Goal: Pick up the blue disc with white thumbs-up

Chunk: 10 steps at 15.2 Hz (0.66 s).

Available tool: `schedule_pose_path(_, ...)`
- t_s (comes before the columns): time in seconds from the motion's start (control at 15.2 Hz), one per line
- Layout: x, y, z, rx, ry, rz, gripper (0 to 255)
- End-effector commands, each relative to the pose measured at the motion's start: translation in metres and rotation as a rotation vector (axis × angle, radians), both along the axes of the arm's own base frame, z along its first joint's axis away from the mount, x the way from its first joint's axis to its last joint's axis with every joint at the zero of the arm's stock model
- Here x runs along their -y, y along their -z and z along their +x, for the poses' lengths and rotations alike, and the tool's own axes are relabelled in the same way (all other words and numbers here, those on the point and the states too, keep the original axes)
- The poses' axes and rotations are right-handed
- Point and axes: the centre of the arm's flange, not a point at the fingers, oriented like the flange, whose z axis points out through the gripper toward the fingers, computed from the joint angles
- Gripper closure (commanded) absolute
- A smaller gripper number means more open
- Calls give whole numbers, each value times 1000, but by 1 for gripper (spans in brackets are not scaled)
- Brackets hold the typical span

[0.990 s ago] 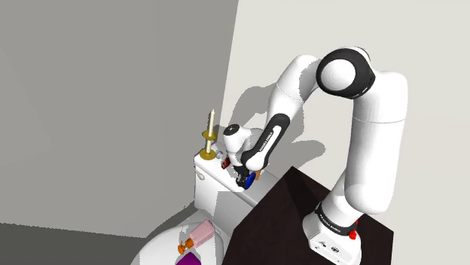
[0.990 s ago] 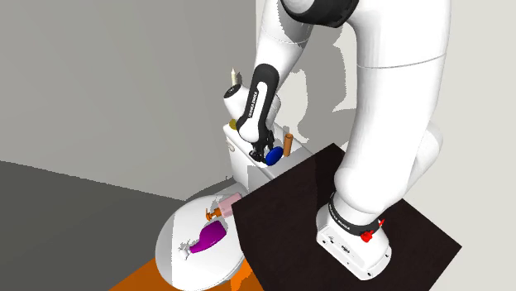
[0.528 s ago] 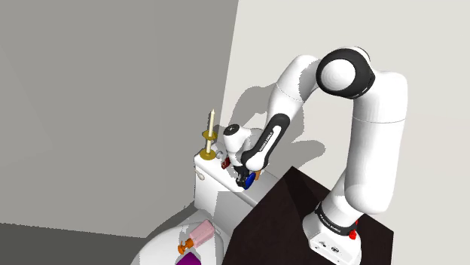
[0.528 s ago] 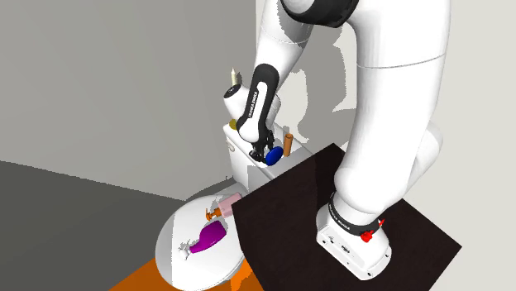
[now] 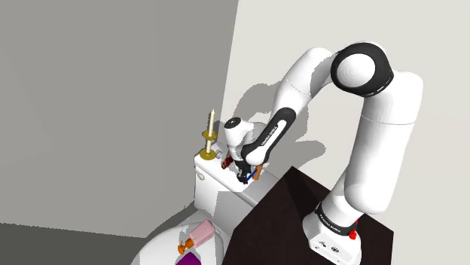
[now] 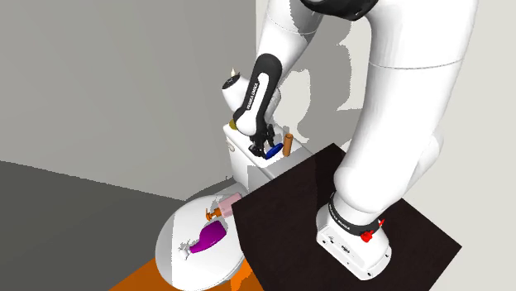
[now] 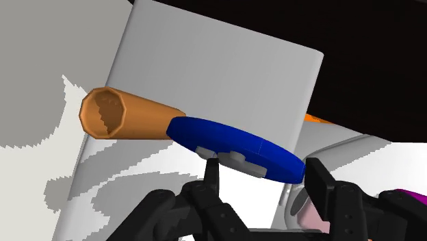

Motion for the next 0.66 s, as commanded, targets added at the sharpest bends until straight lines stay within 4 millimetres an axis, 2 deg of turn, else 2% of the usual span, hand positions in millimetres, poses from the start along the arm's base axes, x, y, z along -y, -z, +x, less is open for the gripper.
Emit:
schedule_pose_path(0.0, 0, -9, 0, 0, 0, 0, 255)
schedule_pose_path(0.46, 0, -46, 0, 0, 0, 0, 255)
schedule_pose_path(0.59, 0, -47, 0, 0, 0, 0, 255)
